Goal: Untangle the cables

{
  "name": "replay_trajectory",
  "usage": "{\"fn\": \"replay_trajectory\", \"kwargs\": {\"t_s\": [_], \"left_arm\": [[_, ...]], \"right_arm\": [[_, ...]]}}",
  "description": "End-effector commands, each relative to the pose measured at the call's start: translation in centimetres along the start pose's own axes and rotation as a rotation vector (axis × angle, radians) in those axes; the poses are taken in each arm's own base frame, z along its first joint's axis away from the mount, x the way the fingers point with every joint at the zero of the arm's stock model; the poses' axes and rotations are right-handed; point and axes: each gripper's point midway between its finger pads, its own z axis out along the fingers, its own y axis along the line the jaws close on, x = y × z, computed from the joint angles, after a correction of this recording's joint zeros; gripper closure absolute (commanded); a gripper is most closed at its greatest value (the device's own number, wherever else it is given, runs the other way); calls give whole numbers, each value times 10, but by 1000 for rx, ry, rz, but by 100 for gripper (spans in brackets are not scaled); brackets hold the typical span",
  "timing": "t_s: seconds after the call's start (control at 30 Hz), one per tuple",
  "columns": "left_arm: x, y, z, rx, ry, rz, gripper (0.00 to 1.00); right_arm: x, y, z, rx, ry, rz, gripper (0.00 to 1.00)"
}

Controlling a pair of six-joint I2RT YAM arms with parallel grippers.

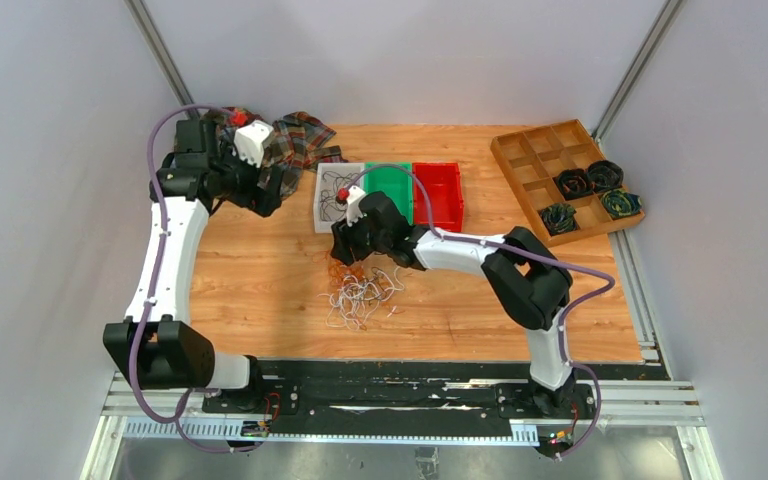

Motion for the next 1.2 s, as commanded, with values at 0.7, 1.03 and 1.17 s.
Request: {"fn": "replay_trajectory", "kwargs": {"t_s": [0.7,1.03,1.17], "left_arm": [[52,-133,-13,604,-135,-37,2],[31,-182,-42,754,-205,199,20],[27,-183,-46,747,-211,230,34]], "right_arm": [[-89,76,-92,-234,-295,10,99],[-106,111,-118,-394,-335,27,99],[-108,120,-124,-441,-331,26,99]]}}
